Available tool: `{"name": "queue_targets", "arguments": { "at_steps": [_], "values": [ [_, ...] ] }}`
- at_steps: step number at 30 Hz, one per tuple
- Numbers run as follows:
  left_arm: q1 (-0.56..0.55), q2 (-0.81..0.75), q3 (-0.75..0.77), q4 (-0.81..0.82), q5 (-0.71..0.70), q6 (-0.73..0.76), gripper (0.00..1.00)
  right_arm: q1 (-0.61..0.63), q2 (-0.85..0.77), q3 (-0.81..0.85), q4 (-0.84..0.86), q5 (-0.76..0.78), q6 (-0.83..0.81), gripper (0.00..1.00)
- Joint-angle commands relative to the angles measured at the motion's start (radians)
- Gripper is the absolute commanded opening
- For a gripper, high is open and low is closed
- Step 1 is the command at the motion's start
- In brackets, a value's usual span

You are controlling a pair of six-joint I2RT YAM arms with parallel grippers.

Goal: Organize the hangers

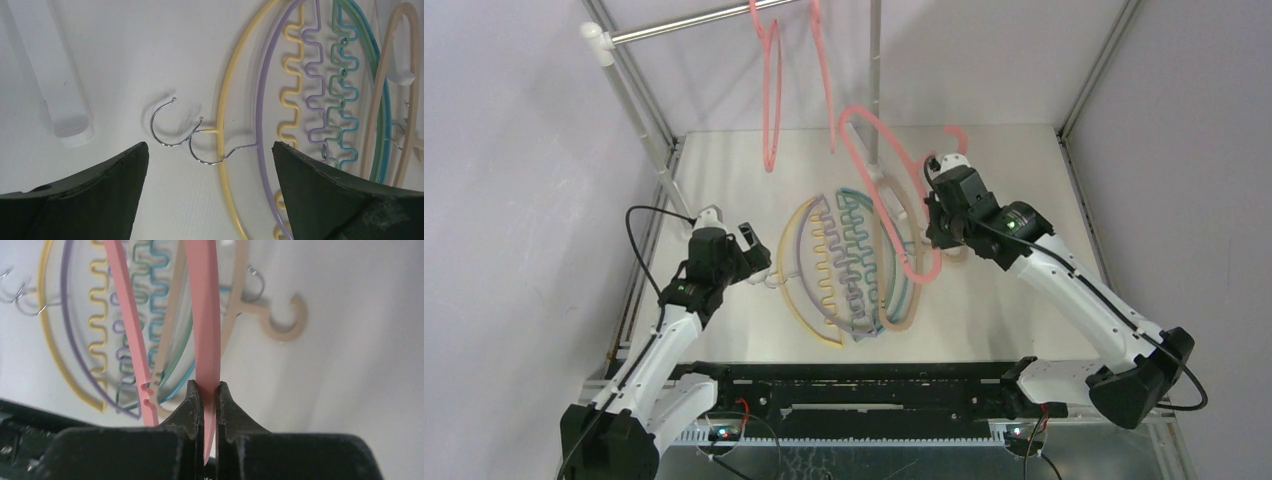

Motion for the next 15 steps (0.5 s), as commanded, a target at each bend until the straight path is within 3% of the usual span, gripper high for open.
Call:
{"name": "queue_targets", "arguments": {
  "at_steps": [1, 10, 15],
  "values": [
    [0.006, 0.016, 0.08, 0.059, 0.013, -0.014, 0.99, 0.008, 0.056, 0.106, 0.016, 0.161, -0.099, 0.0],
    [0.006, 0.031, 0.134, 0.031, 0.018, 0.024, 0.98, 0.007, 0.258, 0.361, 0.214, 0.298, -0.258, 0.0],
    [0.006, 0.002, 0.129, 0.012, 0.012, 0.03, 0.98, -0.001, 0.397, 0.575, 0.285, 0.278, -0.329, 0.0]
  ]
}}
